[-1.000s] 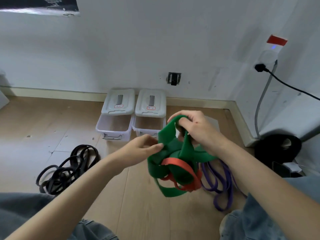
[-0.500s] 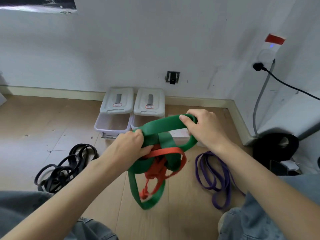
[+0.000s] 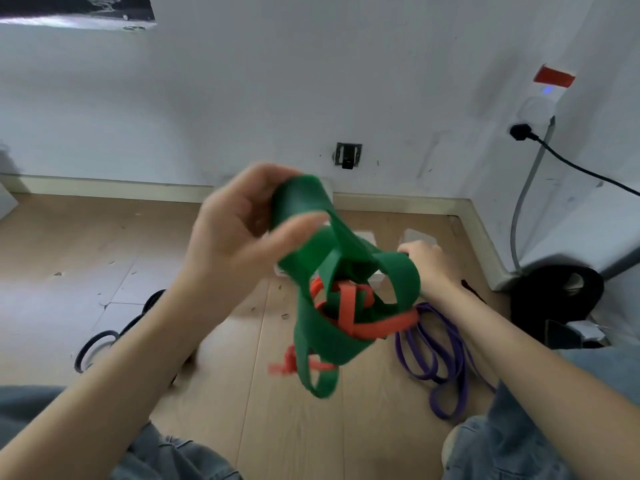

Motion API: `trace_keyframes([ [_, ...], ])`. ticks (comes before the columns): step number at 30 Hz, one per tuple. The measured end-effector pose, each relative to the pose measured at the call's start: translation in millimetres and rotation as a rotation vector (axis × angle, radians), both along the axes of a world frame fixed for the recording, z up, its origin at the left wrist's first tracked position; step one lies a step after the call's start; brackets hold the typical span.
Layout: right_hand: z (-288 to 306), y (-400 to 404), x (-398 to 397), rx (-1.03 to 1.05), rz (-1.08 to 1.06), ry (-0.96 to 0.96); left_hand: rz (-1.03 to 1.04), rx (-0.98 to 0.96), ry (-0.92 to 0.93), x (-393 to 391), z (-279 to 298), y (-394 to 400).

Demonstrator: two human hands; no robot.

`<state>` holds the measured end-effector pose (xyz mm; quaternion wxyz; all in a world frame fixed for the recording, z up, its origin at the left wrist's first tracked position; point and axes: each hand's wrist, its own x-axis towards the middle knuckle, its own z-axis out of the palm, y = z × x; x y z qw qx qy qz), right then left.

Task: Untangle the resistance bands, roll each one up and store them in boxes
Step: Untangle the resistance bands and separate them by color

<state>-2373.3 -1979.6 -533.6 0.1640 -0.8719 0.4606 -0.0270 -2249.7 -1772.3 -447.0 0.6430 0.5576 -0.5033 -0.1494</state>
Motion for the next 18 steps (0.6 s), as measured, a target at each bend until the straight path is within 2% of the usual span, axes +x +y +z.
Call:
trace_keyframes([
  [2,-2.8,-0.5,-4.0,0.063,-0.012,0.084,0.028,-0.067,0.242,6.6,1.6,2.0],
  [4,-3.5,1.4,-4.5,0.171,0.05,0.131,0.034,-0.057,0.357,11.9,1.5,2.9],
  [5,-0.8,4.2,-3.8,0.263,0.114,0.067,-0.002,-0.03,0.371,12.8,1.5,2.0],
  [8,24.9,17.9,-0.2,0.582,0.395,-0.316,-0.072,0.076,0.298,5.8,-1.2,-1.7],
  [9,33.4,24.7,1.2,0.651,0.522,-0.331,-0.075,0.085,0.304,2.7,-2.3,-2.9],
  [10,38.4,33.2,2.1,0.679,0.636,-0.262,-0.08,0.085,0.326,0.6,-2.5,-4.1],
  [12,34.3,47.7,2.4,0.584,0.731,-0.11,-0.108,0.072,0.379,-0.8,-0.8,-5.2],
  [16,25.3,60.9,9.4,0.466,0.652,-0.03,-0.168,0.067,0.365,-1.1,3.5,-3.3],
  [18,21.9,66.4,15.3,0.347,0.616,-0.066,-0.193,0.083,0.338,-3.7,2.7,-4.8],
])
